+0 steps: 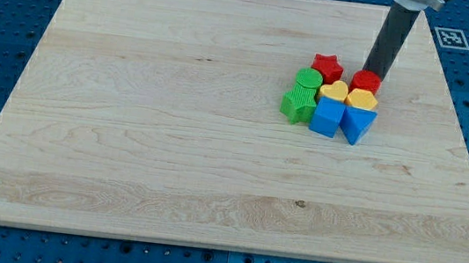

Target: Move your arm to the red star

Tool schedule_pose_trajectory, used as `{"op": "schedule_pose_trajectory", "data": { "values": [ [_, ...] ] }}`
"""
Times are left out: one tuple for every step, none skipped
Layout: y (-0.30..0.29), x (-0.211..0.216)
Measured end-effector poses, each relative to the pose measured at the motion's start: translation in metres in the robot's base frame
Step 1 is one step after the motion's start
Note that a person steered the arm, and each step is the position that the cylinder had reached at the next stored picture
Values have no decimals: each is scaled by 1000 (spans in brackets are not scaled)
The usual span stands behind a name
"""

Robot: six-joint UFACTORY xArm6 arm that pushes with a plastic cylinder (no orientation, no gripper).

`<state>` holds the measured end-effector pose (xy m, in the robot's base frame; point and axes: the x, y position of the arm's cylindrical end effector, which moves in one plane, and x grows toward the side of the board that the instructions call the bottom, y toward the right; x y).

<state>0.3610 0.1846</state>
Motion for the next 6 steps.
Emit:
{"op": "schedule_pose_trajectory", "data": {
  "values": [
    [0, 0],
    [5, 0],
    [12, 0],
    [16, -4],
    [12, -26],
    [-13, -37]
  ]
}}
